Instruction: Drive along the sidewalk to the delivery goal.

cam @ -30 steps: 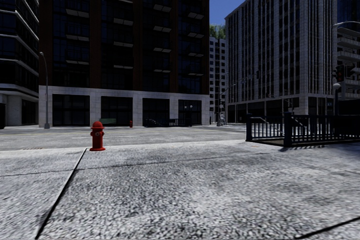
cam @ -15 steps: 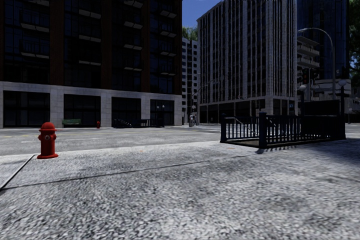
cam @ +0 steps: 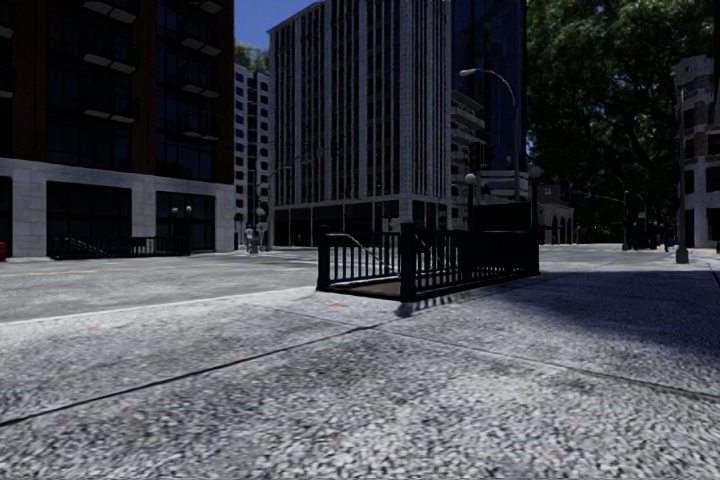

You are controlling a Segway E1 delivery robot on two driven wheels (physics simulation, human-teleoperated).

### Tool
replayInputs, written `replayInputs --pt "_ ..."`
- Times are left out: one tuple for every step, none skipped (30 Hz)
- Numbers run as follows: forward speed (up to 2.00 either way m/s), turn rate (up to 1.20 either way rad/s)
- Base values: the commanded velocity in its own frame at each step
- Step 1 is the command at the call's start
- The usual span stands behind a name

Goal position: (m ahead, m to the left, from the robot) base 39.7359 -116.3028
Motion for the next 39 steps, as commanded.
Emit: replayInputs --pt "2.0 -0.84" --pt "2.0 -0.84" --pt "2.0 -0.84" --pt "2.0 -0.84" --pt "2.0 -0.84" --pt "2.0 -0.84" --pt "2.0 -0.84" --pt "2.0 -0.84" --pt "2.0 -0.84" --pt "2.0 -0.84" --pt "2.0 -0.84" --pt "2.0 -0.84" --pt "2.0 -0.84" --pt "2.0 -0.83" --pt "2.0 -0.83" --pt "2.0 -0.83" --pt "2.0 -0.82" --pt "2.0 -0.81" --pt "2.0 -0.81" --pt "2.0 -0.81" --pt "2.0 -0.81" --pt "2.0 -0.81" --pt "2.0 -0.81" --pt "2.0 -0.78" --pt "2.0 -0.66" --pt "2.0 -0.66" --pt "2.0 -0.46" --pt "2.0 -0.24" --pt "2.0 0.0" --pt "2.0 0.0" --pt "2.0 0.0" --pt "2.0 0.0" --pt "2.0 0.0" --pt "2.0 0.0" --pt "2.0 0.0" --pt "2.0 0.0" --pt "2.0 0.0" --pt "2.0 0.0" --pt "2.0 0.0"
